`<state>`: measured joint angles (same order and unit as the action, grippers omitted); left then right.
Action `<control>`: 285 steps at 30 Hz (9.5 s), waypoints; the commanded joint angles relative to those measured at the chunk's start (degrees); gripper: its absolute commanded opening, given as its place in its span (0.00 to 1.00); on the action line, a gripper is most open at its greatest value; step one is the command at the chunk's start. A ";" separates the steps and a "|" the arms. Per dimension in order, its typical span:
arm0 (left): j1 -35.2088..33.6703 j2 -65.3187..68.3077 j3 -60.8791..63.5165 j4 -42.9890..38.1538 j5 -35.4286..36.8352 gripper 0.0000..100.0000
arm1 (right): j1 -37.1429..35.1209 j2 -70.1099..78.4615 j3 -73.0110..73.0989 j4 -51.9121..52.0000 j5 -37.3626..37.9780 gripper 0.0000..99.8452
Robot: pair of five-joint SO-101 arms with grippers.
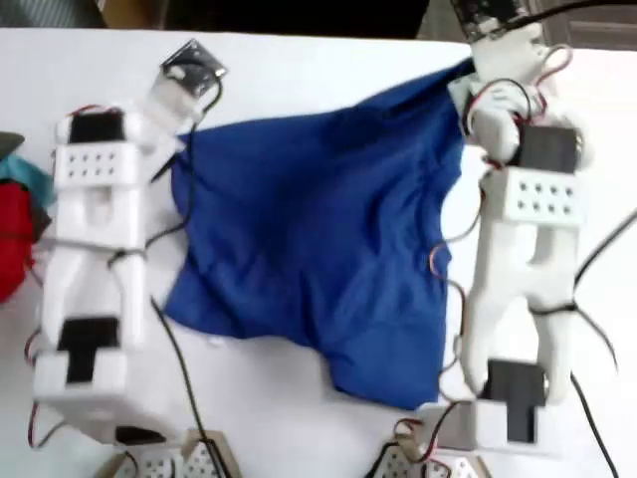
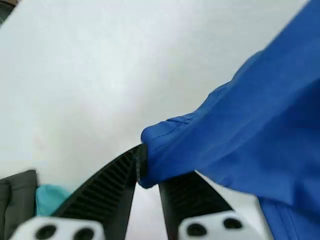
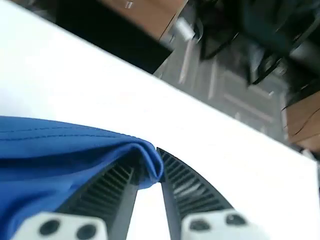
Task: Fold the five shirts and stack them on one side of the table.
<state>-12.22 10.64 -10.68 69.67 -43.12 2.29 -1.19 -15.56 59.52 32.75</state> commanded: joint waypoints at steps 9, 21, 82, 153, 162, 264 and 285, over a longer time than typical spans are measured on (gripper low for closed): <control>1.05 21.71 -35.91 14.42 1.05 0.03 | -0.22 11.82 -11.96 -5.05 0.09 0.02; 0.00 28.57 -46.99 32.79 0.53 0.03 | -0.75 12.44 -21.71 27.82 0.18 0.02; -2.55 -14.59 33.63 18.29 -8.97 0.15 | -5.32 -58.86 80.53 19.91 15.38 0.28; -1.41 6.86 11.91 9.85 12.40 0.03 | -4.88 -58.68 72.53 15.60 10.55 0.28; -2.46 -0.44 -2.86 17.67 12.31 0.03 | -4.88 -58.68 73.49 15.52 10.46 0.28; -3.52 36.92 -49.36 31.91 17.05 0.03 | -14.02 -14.37 64.97 -6.64 8.53 0.23; -3.52 36.48 -49.36 32.26 17.14 0.03 | -14.46 -8.75 66.55 -11.12 8.44 0.10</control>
<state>-16.09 48.00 -58.07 100.88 -26.42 -12.40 -12.09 51.87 50.02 41.45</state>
